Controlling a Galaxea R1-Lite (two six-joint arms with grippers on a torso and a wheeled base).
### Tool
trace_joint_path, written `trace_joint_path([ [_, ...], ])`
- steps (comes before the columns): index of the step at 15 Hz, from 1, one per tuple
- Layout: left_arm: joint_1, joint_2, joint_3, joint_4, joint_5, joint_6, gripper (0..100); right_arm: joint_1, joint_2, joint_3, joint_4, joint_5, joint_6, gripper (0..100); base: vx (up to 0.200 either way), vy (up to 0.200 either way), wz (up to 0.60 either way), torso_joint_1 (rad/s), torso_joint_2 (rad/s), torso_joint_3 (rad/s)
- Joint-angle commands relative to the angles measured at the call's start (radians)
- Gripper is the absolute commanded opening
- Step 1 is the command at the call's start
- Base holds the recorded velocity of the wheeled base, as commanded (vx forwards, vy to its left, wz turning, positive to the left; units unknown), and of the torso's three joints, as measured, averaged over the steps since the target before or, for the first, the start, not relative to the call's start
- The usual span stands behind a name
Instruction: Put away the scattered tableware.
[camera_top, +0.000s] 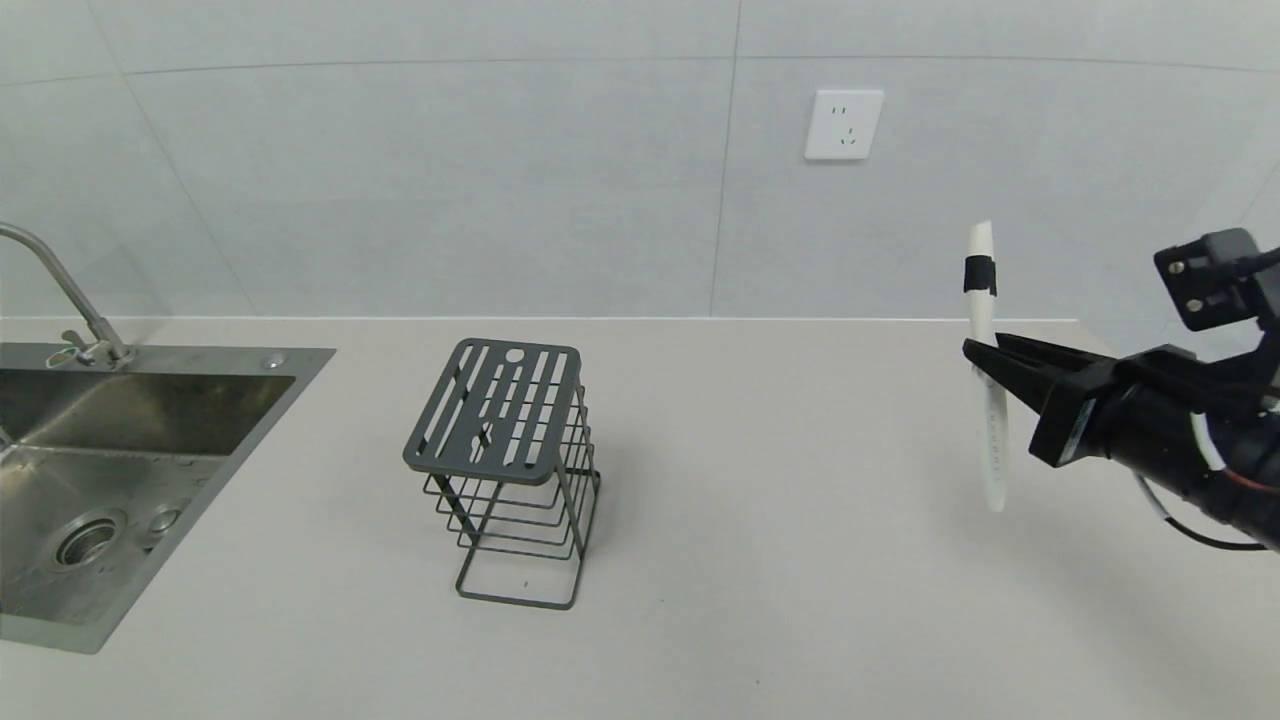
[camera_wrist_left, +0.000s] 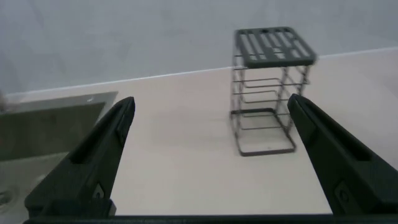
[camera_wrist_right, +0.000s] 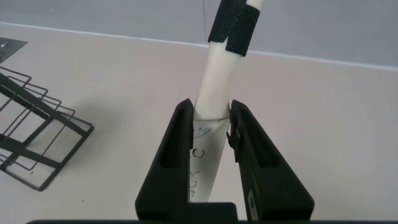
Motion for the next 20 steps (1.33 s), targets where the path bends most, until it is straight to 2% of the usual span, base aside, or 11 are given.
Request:
trace_joint_path([
  [1, 0.002, 0.155, -0.095, 0.009, -0.085, 0.0, 100, 0.003, -0.038, -0.019, 0.005, 0.004, -0.018, 0, 0.0, 0.0, 0.0, 0.0, 0.0, 0.0],
  [3, -0.024, 0.4, -0.241, -0.036, -0.164, 0.009, 100, 0.014, -0.038, -0.045, 0.003, 0.035, -0.121, 0, 0.0, 0.0, 0.0, 0.0, 0.0, 0.0],
  [4, -0.058, 0.494, -0.275, -0.089, -0.2, 0.009, 100, 0.022, -0.035, -0.056, 0.003, 0.035, -0.155, 0, 0.0, 0.0, 0.0, 0.0, 0.0, 0.0],
  [6, -0.098, 0.687, -0.292, -0.279, -0.21, 0.008, 100, 0.048, -0.026, -0.08, 0.003, 0.036, -0.189, 0, 0.0, 0.0, 0.0, 0.0, 0.0, 0.0],
  [8, -0.168, 0.86, -0.279, -0.525, -0.213, 0.002, 100, 0.086, -0.003, -0.076, -0.015, 0.035, -0.225, 0, 0.0, 0.0, 0.0, 0.0, 0.0, 0.0],
  [11, -0.276, 1.051, -0.289, -0.718, -0.232, 0.0, 100, 0.1, -0.009, -0.062, -0.055, 0.068, -0.278, 0, 0.0, 0.0, 0.0, 0.0, 0.0, 0.0],
  [12, -0.282, 1.074, -0.29, -0.741, -0.246, 0.0, 100, 0.1, -0.009, -0.06, -0.055, 0.07, -0.281, 0, 0.0, 0.0, 0.0, 0.0, 0.0, 0.0],
  [13, -0.288, 1.178, -0.287, -0.865, -0.315, 0.009, 100, 0.108, -0.014, -0.03, -0.055, 0.102, -0.299, 0, 0.0, 0.0, 0.0, 0.0, 0.0, 0.0],
  [17, -0.293, 1.439, -0.302, -1.192, -0.39, 0.002, 100, 0.143, -0.011, -0.027, -0.058, 0.137, -0.301, 0, 0.0, 0.0, 0.0, 0.0, 0.0, 0.0],
  [18, -0.326, 1.471, -0.301, -1.254, -0.424, -0.007, 100, 0.169, -0.014, -0.021, -0.058, 0.139, -0.301, 0, 0.0, 0.0, 0.0, 0.0, 0.0, 0.0],
  [20, -0.354, 1.488, -0.333, -1.261, -0.434, -0.035, 100, 0.172, -0.015, -0.014, -0.058, 0.173, -0.301, 0, 0.0, 0.0, 0.0, 0.0, 0.0, 0.0],
])
